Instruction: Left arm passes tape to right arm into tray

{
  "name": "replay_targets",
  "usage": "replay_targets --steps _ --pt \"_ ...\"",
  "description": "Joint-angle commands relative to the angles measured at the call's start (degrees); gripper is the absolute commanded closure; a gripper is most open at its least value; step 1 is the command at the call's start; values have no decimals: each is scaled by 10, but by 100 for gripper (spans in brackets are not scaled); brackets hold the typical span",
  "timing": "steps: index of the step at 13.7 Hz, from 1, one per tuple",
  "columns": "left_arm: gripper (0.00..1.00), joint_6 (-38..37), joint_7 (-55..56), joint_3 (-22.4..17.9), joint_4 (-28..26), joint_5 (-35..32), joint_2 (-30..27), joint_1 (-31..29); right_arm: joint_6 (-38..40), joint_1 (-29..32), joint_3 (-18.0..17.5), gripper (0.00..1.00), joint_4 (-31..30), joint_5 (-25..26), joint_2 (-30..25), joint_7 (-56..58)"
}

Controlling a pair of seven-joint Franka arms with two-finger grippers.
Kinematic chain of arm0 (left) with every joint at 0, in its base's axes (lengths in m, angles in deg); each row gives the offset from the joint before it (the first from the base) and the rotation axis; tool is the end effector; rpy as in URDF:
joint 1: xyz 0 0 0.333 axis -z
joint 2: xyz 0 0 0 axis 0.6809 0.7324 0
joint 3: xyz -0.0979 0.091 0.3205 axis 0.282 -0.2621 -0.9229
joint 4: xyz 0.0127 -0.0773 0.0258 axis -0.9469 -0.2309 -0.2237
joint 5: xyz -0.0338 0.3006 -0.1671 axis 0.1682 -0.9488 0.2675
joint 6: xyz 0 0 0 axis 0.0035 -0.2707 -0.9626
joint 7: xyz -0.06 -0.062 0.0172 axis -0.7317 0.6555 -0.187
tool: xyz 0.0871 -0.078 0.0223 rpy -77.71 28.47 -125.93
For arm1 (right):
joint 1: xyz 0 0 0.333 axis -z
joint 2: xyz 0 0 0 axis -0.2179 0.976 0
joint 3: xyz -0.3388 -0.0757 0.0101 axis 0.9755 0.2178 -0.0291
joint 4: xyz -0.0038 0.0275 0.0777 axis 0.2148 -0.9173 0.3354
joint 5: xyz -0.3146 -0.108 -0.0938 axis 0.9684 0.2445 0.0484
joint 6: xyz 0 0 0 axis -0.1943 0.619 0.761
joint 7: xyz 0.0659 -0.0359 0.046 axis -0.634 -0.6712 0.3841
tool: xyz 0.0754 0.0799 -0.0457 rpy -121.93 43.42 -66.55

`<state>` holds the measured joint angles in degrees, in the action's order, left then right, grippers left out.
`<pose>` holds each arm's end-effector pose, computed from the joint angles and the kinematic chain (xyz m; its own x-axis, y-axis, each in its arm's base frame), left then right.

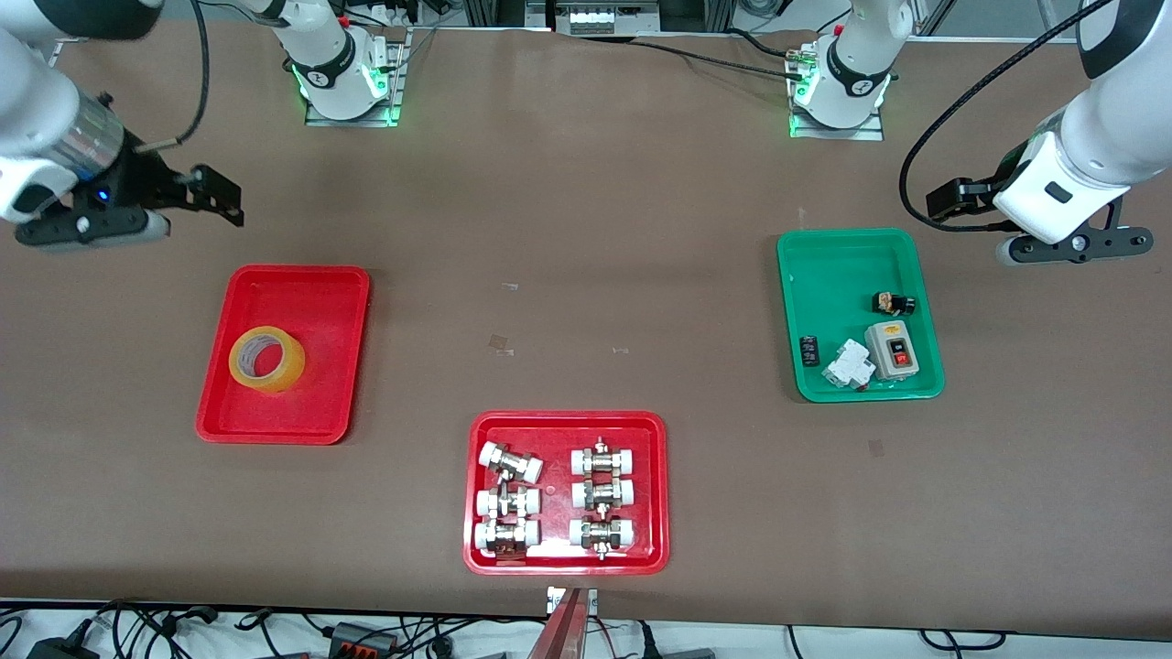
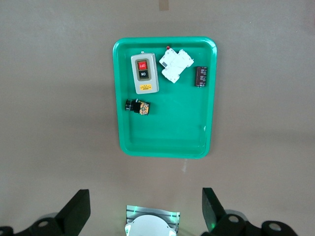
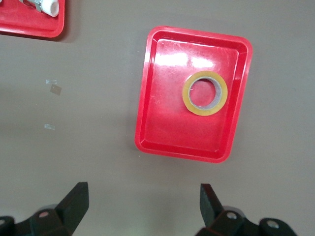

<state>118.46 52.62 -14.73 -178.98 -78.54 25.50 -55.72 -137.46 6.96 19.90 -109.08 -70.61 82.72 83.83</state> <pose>0.4949 -0.0542 0.5962 0.9735 0.0829 -0.2131 0.0610 -0.9924 -0.1073 0.4742 0.0465 0.5953 0.9933 0.1113 -0.0322 0.1106 -0.9936 -0.0245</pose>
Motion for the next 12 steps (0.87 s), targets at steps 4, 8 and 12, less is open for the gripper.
replay_targets --steps 4,8,12 --pt "0 -4 -1 4 -5 -13 -10 -1 97 7 5 0 121 6 47 -70" --pt "0 -4 -1 3 -4 -13 -10 -1 86 6 4 0 115 11 35 -100" --pt "0 -4 -1 3 -4 -13 -10 -1 46 5 4 0 65 14 -5 -97"
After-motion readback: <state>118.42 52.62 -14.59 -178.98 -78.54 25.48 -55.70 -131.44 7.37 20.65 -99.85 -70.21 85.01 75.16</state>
